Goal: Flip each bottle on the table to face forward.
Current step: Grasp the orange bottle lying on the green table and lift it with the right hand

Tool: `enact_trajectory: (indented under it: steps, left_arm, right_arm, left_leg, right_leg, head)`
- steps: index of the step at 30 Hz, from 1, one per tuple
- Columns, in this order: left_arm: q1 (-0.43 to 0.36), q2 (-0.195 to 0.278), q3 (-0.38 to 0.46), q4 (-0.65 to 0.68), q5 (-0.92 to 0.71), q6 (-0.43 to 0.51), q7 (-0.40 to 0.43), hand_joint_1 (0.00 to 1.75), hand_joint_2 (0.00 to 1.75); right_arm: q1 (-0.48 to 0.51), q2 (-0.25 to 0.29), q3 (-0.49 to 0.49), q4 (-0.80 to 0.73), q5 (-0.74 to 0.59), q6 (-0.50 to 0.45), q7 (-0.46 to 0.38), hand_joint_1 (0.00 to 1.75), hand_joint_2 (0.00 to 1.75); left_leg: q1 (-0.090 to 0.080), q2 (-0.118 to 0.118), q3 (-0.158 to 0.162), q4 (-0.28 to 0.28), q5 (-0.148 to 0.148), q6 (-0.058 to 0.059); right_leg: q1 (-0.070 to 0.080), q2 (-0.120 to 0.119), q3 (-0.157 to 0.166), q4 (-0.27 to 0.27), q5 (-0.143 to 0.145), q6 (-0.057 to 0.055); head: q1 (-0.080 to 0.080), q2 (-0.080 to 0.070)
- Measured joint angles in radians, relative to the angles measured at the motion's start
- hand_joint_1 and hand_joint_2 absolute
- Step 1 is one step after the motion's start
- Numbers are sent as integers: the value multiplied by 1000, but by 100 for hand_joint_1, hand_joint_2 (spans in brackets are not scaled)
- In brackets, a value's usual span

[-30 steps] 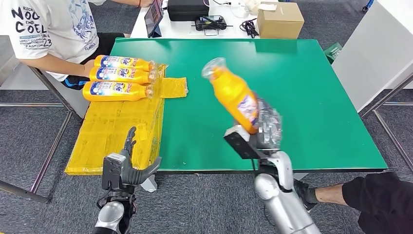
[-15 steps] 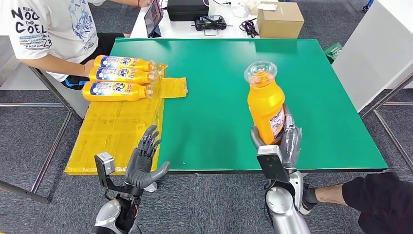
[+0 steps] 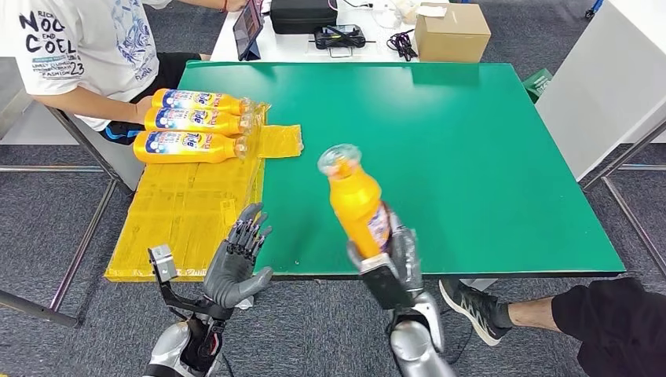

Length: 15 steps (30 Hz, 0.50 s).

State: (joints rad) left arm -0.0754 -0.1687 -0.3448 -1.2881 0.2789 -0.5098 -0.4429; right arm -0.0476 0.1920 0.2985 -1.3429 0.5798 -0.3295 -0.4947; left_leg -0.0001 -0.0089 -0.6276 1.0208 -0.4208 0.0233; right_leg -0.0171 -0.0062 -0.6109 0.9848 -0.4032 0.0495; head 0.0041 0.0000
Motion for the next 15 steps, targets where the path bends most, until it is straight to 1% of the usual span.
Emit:
enact_trajectory:
  steps: [6,9,11,15]
  left_arm:
    - [0,3,-3,1,9,-6,4,0,175]
    - [-1,4,-5,3,14,-10,7,0,175]
    - [-4,5,-10,7,14,-10,9,0,175]
    - [-12,5,-19,16,12,-5,12,0,175]
  right_arm:
    - [-1,19,35,47,5,2,-3,175,175]
    - [-7,26,53,71,14,27,-3,175,175]
    - [-13,37,83,103,29,43,-3,175,175]
    - [-29,69,174,196,49,44,-3,175,175]
  left_leg:
    - [0,0,0,0,0,0]
    - [0,0,0,0,0,0]
    - [0,0,0,0,0,0]
    - [1,0,0,0,0,0]
  right_leg:
    - [0,0,0,0,0,0]
    - [0,0,0,0,0,0]
    - [0,0,0,0,0,0]
    - [1,0,0,0,0,0]
  head:
    - [0,0]
    - [0,0]
    - [0,0]
    - [0,0]
